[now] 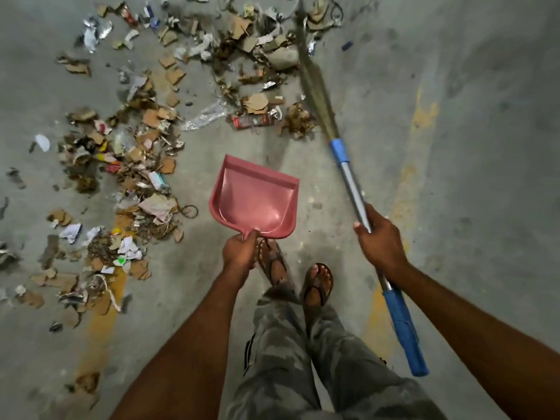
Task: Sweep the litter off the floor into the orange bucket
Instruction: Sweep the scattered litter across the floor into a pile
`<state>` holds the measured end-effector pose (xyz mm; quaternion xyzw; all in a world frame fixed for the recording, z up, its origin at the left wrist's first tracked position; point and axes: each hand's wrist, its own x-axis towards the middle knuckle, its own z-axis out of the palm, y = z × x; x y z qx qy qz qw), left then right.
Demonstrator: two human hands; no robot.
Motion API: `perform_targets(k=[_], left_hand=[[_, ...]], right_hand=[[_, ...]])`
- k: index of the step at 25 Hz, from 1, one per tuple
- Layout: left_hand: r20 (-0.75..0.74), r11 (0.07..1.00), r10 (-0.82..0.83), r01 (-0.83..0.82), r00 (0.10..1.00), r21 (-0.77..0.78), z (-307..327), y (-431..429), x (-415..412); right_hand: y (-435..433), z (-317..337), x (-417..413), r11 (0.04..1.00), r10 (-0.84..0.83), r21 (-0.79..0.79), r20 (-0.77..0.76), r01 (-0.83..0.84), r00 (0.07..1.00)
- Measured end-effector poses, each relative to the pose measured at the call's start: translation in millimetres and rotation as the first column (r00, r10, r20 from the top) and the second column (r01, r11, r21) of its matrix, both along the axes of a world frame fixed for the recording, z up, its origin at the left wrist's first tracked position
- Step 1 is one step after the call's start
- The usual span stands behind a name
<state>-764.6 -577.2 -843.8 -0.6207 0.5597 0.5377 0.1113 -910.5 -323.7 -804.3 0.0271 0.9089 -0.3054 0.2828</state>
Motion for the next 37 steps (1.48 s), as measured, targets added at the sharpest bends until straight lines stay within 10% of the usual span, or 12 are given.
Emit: perform_targets(k=[5,11,18,32,37], left_hand=[[-0.033,0.992,-0.104,0.106,0.994,0.068,-14,-13,-48],[0.091,0.988,-0.151,0.148,0.984,0.042,-21,-83,-35],[0.124,0.988,-0.148,0.151,0.981,-0.015,-17,-147,-42],[-0.072,0.958,-0.276,0.281,0.958,0.062,-14,-131,-206],[0.019,0.976,-0.218,0.217,0.976,0.031,-41,-141,-228]], right_hand=[[37,-17,-32,0.964,-0.218,0.188,0.167,0.186,0.962],[-101,-42,-59,0.976,0.155,0.090,0.360,-0.200,0.920],[-217,5,-106,0.848,0.529,-0.115,0.120,-0.517,0.840],[-68,-40,-232,0.955,-0.169,0.259,0.074,0.145,0.983],[-154,-63,-308,0.871,0.362,0.254,0.244,-0.420,0.900]])
